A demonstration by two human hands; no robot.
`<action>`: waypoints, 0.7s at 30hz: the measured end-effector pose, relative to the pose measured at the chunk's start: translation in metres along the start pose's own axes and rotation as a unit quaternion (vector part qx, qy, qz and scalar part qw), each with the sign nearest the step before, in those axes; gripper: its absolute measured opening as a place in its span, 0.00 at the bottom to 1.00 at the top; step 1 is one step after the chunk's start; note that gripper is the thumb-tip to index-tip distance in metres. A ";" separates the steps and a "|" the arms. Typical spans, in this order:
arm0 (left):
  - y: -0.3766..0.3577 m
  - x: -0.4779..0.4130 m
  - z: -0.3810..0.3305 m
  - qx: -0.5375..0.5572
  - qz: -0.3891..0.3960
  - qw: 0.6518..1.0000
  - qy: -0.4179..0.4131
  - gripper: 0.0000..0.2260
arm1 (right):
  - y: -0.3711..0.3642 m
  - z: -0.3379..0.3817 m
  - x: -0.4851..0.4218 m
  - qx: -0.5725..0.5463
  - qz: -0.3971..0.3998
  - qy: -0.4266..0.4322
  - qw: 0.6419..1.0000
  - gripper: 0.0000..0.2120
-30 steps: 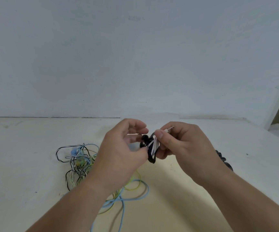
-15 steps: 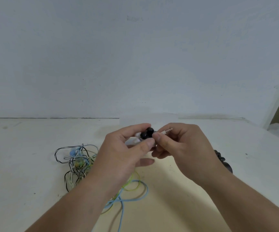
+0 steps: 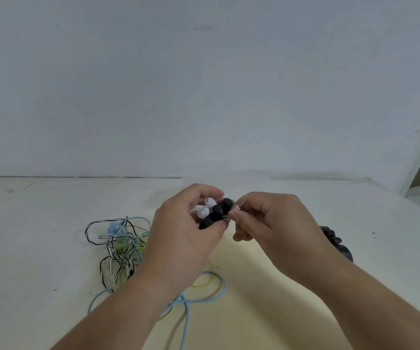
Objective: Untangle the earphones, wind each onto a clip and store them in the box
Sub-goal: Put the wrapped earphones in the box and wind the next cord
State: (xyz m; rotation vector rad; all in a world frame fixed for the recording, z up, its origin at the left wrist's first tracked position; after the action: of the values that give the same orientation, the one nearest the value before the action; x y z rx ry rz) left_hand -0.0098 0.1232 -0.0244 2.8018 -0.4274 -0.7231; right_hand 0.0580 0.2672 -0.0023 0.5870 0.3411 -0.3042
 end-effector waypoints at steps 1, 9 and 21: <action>0.001 0.000 0.001 -0.009 -0.003 1.000 -0.006 0.16 | 0.000 0.000 0.000 -0.004 0.007 -0.002 1.000 0.11; 0.001 0.002 0.000 -0.046 -0.018 0.998 -0.025 0.17 | 0.001 0.002 0.000 -0.009 0.020 -0.022 1.000 0.14; 0.001 0.004 -0.008 -0.035 -0.004 0.998 -0.044 0.19 | -0.003 -0.004 -0.002 -0.153 -0.014 -0.059 0.986 0.09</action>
State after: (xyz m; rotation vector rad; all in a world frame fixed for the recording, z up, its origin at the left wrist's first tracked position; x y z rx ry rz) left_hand -0.0026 0.1223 -0.0185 2.7166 -0.3993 -0.8475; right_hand 0.0538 0.2671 -0.0060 0.2616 0.2760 -0.3058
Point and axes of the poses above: each hand's wrist, its own x-axis away from the middle knuckle, its own y-axis out of the back of the hand, z = x × y, the point moved 1 cm from there along -x, towards the middle knuckle, and after that the axes turned 7 degrees about -x, right-handed, at the moved point
